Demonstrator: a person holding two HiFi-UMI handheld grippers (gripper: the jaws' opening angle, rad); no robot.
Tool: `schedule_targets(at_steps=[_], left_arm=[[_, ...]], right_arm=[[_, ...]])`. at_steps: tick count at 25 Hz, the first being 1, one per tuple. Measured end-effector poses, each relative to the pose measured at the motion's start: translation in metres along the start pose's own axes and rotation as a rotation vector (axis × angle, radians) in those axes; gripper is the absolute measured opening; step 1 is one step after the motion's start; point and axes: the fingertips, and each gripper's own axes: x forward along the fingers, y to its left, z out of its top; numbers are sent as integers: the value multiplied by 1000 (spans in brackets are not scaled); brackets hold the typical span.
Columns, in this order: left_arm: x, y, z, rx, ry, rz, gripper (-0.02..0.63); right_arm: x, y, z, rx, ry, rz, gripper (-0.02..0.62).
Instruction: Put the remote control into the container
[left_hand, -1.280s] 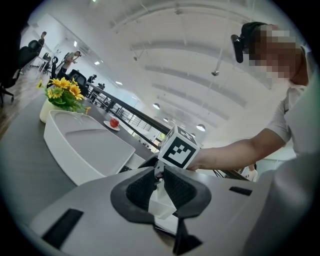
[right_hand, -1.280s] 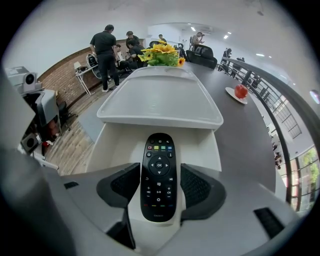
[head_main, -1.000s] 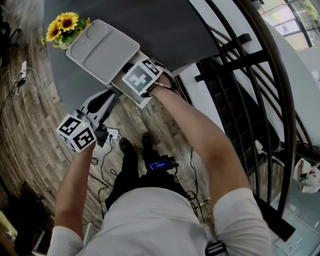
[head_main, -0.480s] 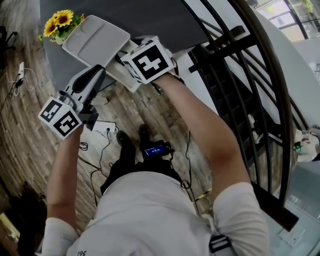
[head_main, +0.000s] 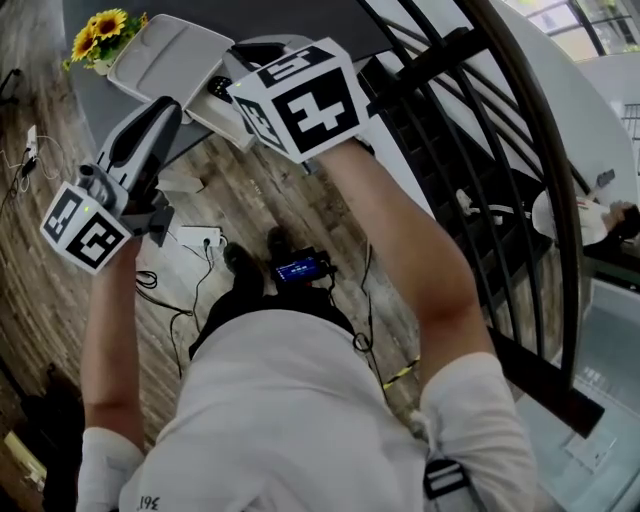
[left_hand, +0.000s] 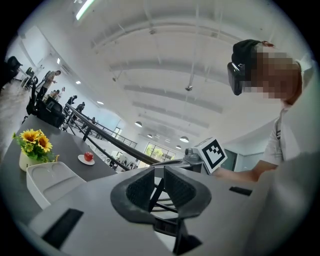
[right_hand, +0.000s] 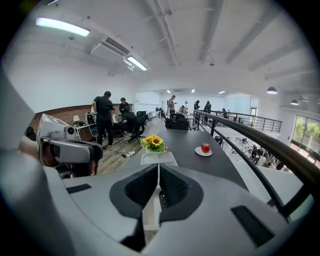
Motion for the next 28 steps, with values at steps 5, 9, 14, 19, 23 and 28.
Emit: schedule_targets(at_steps=[5, 9, 14, 19, 23, 28], left_arm=[[-12, -23, 18, 13, -37, -26, 63], [-21, -48, 33, 28, -69, -51, 63], [-34, -72, 44, 32, -103, -73, 63], [-50, -91, 54, 36, -133, -83, 63], [-65, -106, 54, 31, -154, -87, 63], [-79, -110, 50, 6, -169, -85, 63]], right_arm=[[-30, 15, 10, 3, -64, -1, 3], [-59, 25, 21, 25, -124, -2, 3], [-90, 39, 29, 49, -194, 8, 3], [-117, 48, 33, 82, -259, 2, 3], [-136, 56, 27, 99, -284, -5, 3], [-148, 61, 18, 140, -313, -9, 3]])
